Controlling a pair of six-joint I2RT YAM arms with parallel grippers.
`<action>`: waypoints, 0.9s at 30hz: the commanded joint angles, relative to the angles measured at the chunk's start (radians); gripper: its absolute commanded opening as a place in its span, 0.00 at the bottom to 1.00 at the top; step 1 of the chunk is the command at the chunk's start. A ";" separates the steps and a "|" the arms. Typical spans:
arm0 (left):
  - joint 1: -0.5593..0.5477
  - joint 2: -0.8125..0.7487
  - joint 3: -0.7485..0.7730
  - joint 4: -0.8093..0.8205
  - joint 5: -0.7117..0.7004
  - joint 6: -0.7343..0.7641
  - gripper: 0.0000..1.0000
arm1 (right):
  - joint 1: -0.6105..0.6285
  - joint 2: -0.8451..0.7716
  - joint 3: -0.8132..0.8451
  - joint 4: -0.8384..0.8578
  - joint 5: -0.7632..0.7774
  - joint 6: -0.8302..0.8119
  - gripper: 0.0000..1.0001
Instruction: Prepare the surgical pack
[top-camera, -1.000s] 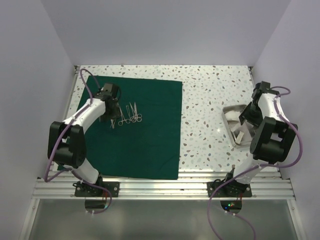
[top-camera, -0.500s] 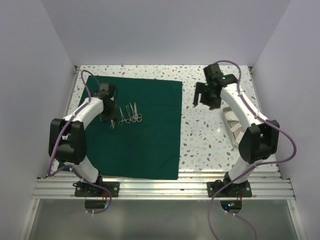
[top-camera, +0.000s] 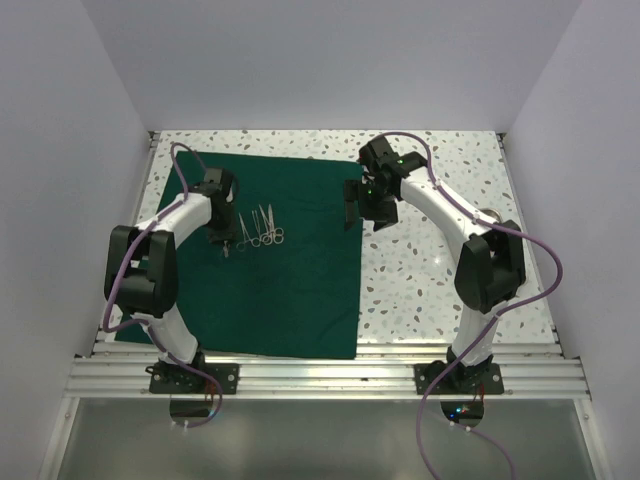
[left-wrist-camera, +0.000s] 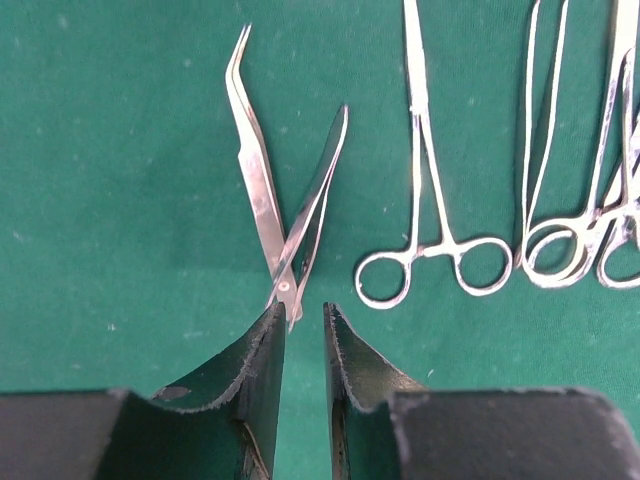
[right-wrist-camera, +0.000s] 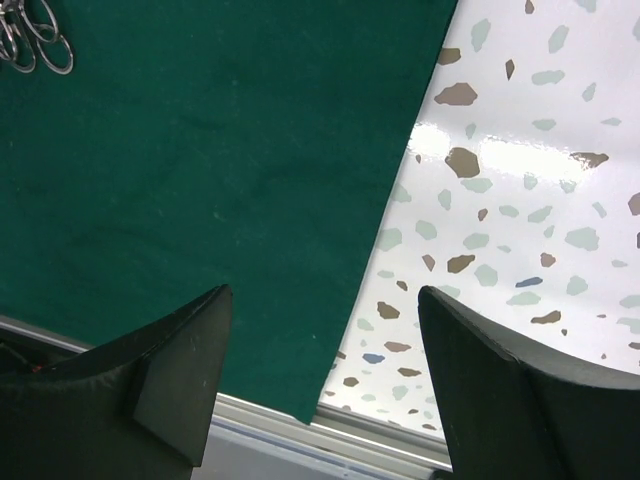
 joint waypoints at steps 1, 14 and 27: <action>0.009 0.022 0.034 0.061 -0.015 -0.009 0.25 | -0.003 -0.011 0.037 -0.009 -0.048 -0.026 0.79; 0.008 0.083 0.078 0.135 -0.054 0.017 0.29 | -0.003 -0.002 -0.023 0.042 -0.082 -0.007 0.79; 0.008 0.174 0.129 0.131 -0.016 0.039 0.28 | -0.002 0.017 -0.010 0.048 -0.093 0.004 0.80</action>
